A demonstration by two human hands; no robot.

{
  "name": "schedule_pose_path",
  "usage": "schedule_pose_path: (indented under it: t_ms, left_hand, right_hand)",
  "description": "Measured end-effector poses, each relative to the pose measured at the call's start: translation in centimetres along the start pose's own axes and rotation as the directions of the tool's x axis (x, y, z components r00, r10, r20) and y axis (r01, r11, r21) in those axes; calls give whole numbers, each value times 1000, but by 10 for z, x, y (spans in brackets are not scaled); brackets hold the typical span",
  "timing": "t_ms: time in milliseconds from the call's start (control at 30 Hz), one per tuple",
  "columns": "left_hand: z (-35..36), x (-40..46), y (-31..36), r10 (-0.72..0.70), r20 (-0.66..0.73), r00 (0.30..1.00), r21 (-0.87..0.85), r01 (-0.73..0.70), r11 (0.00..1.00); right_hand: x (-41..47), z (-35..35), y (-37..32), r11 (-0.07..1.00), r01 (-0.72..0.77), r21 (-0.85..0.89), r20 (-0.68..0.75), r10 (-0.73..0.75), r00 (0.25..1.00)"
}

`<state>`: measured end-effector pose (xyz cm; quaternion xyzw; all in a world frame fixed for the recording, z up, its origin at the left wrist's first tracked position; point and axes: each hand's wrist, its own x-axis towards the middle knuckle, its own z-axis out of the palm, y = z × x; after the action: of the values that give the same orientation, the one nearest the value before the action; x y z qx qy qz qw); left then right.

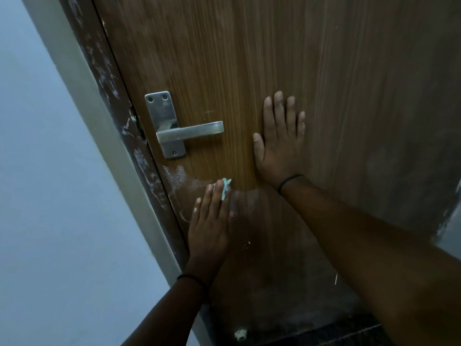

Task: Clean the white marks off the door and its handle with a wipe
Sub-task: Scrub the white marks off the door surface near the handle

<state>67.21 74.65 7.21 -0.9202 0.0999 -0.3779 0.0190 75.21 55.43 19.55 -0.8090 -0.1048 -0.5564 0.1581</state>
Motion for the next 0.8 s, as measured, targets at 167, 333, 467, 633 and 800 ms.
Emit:
schedule_pose_path:
  t_ms: [167,333,467,633,800]
  left_hand:
    - [-5,0,-2,-33,-41,999,-8,33,999]
    - [-5,32,14,-169,-118,979,-105,157,982]
    - [22,-23,31,108,27,994,-65,-106,992]
    - [18,4,36,119,-4,993,-56,-119,991]
    - [24,14,52,164,24,986,-89,-162,983]
  right_hand:
    - [-9,16,-5,998,-47,-44,-47,45,998]
    - [-10,19,-3,999,-16,-44,-84,12,996]
    - [-10,17,-4,998,-23,-57,-99,17,995]
    - [-10,17,-5,998,-16,-69,-108,9,994]
    - [-10,17,-4,996,-23,-88,-104,14,995]
